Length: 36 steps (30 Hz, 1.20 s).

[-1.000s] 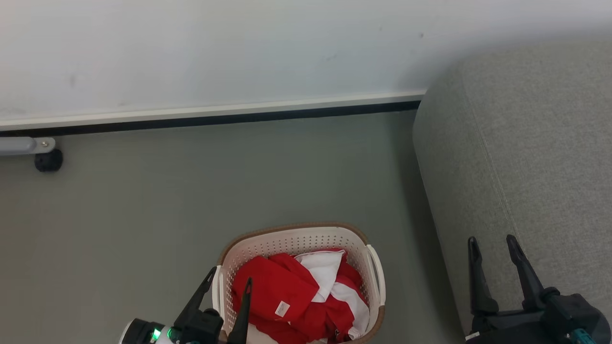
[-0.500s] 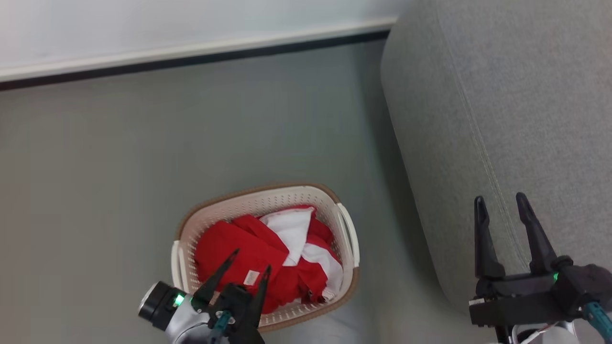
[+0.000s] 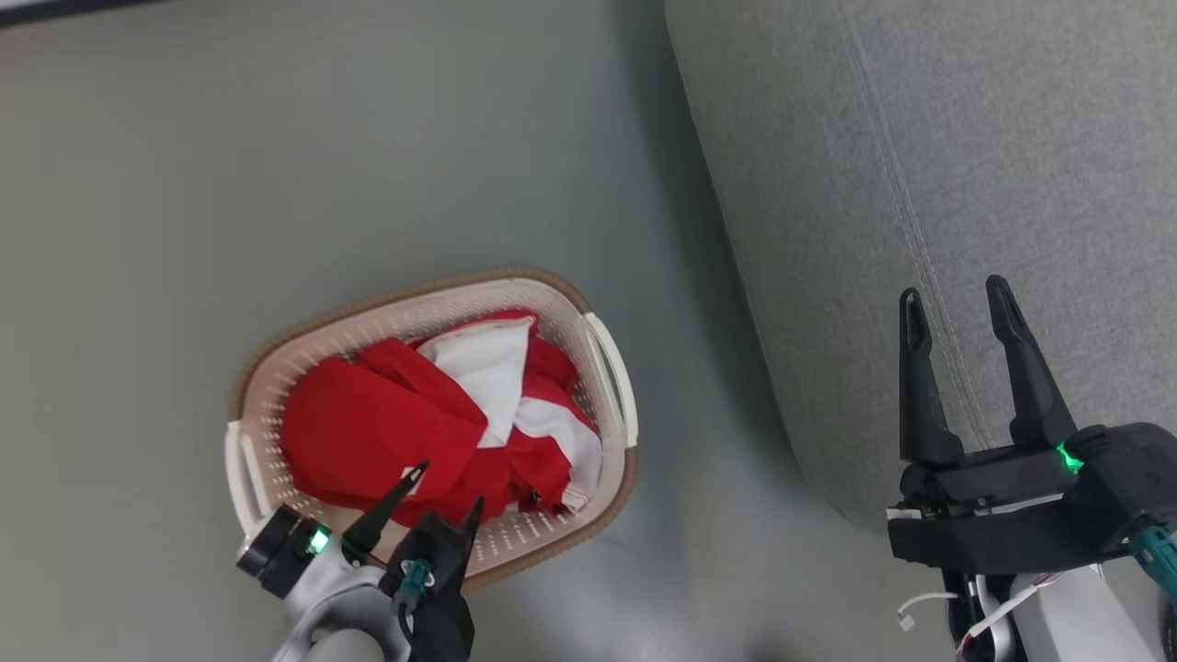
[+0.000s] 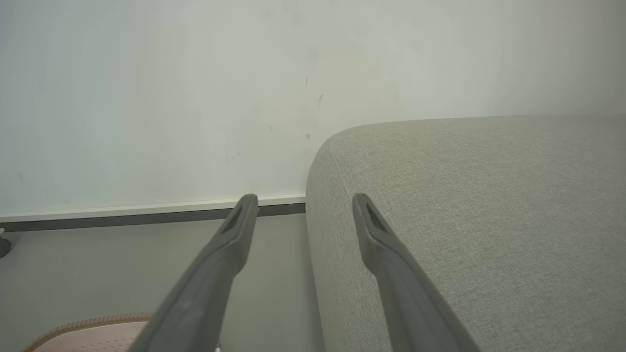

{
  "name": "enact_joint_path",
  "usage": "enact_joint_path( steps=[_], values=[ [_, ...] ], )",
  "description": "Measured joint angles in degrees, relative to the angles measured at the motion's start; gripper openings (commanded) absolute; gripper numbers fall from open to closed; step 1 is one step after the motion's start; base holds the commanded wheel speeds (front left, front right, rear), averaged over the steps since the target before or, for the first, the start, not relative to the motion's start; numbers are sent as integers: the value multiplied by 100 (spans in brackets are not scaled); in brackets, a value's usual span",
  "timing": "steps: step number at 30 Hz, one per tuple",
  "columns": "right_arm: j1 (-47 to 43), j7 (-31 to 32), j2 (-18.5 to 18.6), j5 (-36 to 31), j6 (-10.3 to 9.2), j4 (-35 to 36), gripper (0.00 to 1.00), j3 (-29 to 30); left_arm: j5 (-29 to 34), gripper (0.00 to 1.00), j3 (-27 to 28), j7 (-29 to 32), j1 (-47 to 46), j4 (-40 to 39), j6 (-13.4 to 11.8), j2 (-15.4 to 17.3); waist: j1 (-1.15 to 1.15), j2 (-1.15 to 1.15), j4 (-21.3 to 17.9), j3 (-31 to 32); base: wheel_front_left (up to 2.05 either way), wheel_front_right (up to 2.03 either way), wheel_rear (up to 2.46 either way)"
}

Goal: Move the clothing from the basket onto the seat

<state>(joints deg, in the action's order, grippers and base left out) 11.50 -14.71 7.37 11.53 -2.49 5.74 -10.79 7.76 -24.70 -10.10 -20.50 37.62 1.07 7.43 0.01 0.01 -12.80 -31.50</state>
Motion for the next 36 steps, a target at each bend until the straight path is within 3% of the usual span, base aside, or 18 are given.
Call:
enact_joint_path(
  steps=[24,32,34,35,36],
  values=[
    [909,-1,-178,-5,81,330,100,87,124,100,282,152,-1501,411,-83,377,-1,0,-522,-1870,0,0,0],
    [1222,-1,-261,-8,98,196,100,101,147,100,398,152,-1711,698,-221,468,0,0,-626,-2365,0,0,0],
    [1270,-1,-265,-9,99,111,100,112,146,69,403,151,-1739,790,-260,469,0,0,-657,-2420,0,0,0],
    [1279,-1,-266,-16,98,94,100,116,146,48,403,151,-1763,822,-260,468,0,0,-670,-2430,0,0,0],
    [1285,-1,-269,-37,98,83,100,125,147,42,400,149,-1797,838,-265,461,0,0,-675,-2432,0,0,0]
  ],
)
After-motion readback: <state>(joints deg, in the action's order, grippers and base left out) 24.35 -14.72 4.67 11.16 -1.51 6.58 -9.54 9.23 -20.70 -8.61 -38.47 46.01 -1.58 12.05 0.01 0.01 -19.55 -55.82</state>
